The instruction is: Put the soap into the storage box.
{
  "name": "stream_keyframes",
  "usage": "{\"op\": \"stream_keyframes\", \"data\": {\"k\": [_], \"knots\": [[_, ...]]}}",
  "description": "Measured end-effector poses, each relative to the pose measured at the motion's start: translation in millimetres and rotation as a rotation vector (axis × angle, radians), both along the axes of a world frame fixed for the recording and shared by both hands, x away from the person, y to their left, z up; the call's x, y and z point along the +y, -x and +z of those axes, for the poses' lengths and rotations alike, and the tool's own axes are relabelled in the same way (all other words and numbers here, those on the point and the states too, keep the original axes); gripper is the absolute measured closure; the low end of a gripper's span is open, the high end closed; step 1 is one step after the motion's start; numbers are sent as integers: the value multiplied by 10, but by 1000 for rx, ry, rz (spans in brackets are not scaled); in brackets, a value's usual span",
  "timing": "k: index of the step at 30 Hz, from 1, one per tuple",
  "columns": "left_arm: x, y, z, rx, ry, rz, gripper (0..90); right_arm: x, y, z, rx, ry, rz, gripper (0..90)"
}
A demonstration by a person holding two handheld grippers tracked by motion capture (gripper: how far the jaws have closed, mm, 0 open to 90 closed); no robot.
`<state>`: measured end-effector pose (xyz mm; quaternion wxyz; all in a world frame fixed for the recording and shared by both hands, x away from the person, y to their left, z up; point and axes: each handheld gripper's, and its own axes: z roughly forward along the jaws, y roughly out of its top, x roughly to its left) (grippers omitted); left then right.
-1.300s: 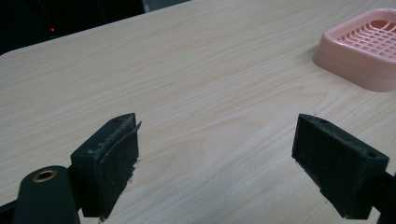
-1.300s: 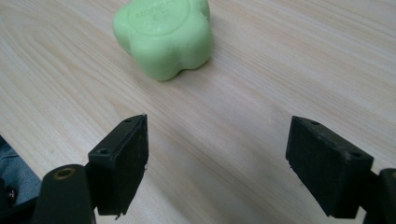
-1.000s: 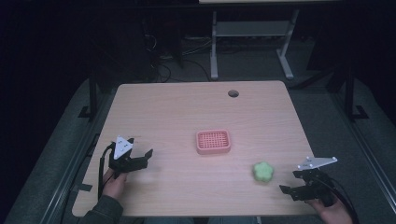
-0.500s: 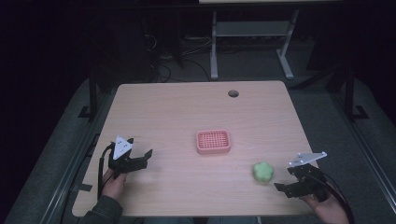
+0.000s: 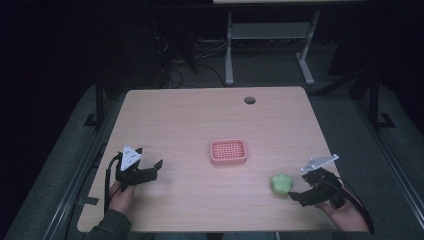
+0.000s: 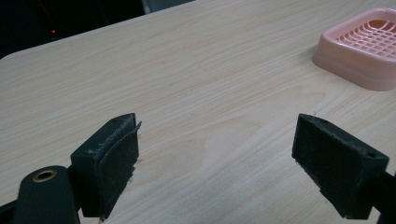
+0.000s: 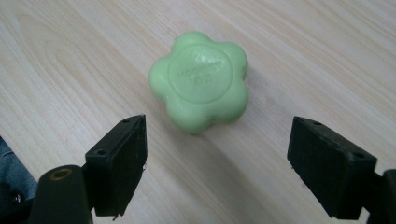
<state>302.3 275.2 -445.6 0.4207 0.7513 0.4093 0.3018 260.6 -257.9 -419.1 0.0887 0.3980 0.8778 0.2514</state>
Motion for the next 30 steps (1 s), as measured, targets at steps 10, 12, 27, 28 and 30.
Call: {"op": "stream_keyframes", "data": {"k": [10,12,27,28,30], "knots": [[3,3,9,-2,2,-6,144,214,-143,49,21,46,53,179],[4,3,10,0,2,-4,144,239,-158,46,27,49,57,178],[3,4,10,-2,2,-7,144,364,-259,-36,75,86,69,157],[4,4,11,-1,2,-7,144,382,-277,-47,74,94,72,155],[4,4,11,0,3,-5,145,390,-281,-48,80,94,68,155]]}}
